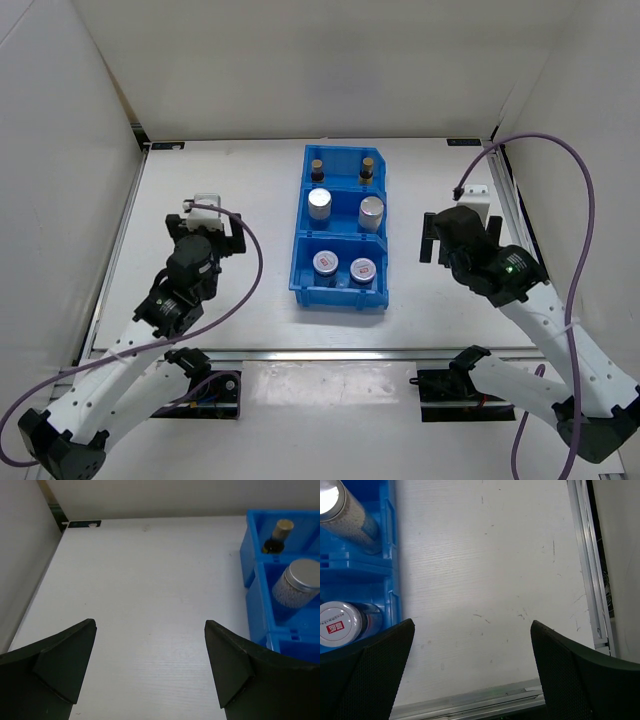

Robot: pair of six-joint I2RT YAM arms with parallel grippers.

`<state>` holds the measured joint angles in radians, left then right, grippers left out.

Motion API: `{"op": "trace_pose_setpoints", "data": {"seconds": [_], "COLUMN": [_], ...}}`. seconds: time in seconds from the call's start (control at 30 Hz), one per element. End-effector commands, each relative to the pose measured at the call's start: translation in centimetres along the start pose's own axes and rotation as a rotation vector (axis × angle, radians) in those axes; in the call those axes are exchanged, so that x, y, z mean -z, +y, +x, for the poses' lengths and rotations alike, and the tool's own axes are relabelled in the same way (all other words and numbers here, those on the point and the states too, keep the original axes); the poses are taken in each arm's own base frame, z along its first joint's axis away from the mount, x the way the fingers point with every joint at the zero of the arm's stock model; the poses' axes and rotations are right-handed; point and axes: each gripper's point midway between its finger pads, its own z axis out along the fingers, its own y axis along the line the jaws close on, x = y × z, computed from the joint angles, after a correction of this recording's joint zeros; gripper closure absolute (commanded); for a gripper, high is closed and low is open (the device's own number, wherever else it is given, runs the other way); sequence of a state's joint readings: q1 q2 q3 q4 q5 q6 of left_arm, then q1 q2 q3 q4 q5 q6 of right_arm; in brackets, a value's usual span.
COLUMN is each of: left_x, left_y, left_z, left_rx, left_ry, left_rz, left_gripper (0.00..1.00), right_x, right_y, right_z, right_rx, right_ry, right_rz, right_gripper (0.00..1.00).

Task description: Organize the condiment bottles

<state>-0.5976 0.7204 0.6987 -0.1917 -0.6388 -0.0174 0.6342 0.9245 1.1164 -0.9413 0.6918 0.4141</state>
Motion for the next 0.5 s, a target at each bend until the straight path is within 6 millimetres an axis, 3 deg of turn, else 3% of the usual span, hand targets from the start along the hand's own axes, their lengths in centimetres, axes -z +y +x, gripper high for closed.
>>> {"op": "trace_pose_setpoints", "data": {"seconds": [0.0, 0.17, 0.2, 0.3, 0.47], "left_x": [0.2, 0.3, 0.2, -0.1, -0.1], "left_y": [1.5, 3.3, 3.5, 3.8, 3.9], "left_z": [-1.9, -1.6, -0.6, 0.4, 0.3], "left_rx": [0.042, 0.062, 0.034, 0.003, 0.014], "left_ry": [-0.063, -0.071, -0.057, -0.057, -0.085], "left_rz": [-0.082, -0.197, -0.210, -0.231, -0.241], "left_gripper": [0.00, 0.00, 0.00, 0.00, 0.00], "right_x": [0.6, 1.1, 1.1, 1.1, 0.6], "right_y": [-1.3, -2.0, -1.9, -1.7, -1.4], "right_z": [-1.0, -1.1, -1.0, -1.0, -0.7], "right_rx": [-0.051, -0.067, -0.073, -0.073, -0.067], "right_ry": [-0.060, -0.109, -0.113, -0.110, -0.089], "right_rz": [0.042, 0.043, 0.031, 0.021, 0.029], "right_gripper": [0.00, 0.00, 0.00, 0.00, 0.00]}}
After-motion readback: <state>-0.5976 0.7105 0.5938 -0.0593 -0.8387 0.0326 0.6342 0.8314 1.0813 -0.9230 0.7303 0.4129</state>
